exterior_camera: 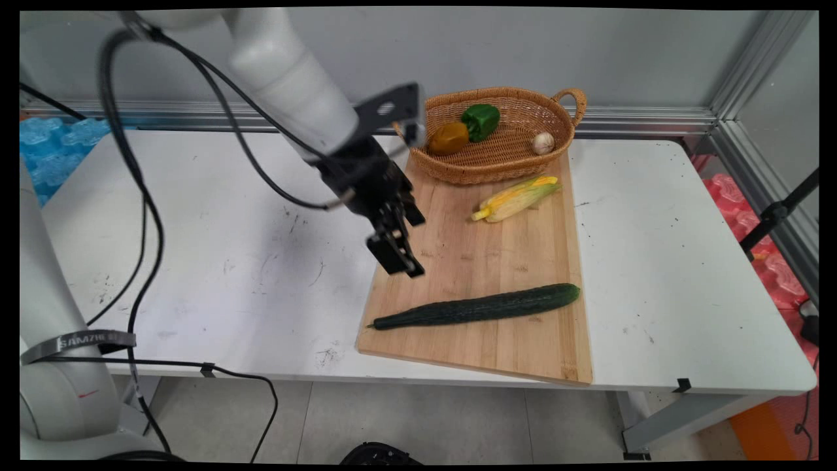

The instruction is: Pick up the cucumber from the cutting board

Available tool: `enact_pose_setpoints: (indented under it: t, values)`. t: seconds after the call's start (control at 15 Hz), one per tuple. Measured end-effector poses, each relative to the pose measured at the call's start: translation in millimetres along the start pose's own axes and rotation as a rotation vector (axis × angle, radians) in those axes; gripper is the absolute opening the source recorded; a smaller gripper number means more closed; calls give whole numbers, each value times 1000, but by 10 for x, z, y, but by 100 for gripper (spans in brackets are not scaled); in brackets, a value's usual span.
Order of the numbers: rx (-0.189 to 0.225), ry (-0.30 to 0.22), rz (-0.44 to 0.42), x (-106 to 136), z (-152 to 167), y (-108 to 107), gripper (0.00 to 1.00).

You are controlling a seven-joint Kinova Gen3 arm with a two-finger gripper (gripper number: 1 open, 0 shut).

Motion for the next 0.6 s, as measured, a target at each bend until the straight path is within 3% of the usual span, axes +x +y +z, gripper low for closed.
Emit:
enact_pose_setpoints:
  t: [0.6]
  values:
    - [10, -39, -35, 236, 994, 83, 100]
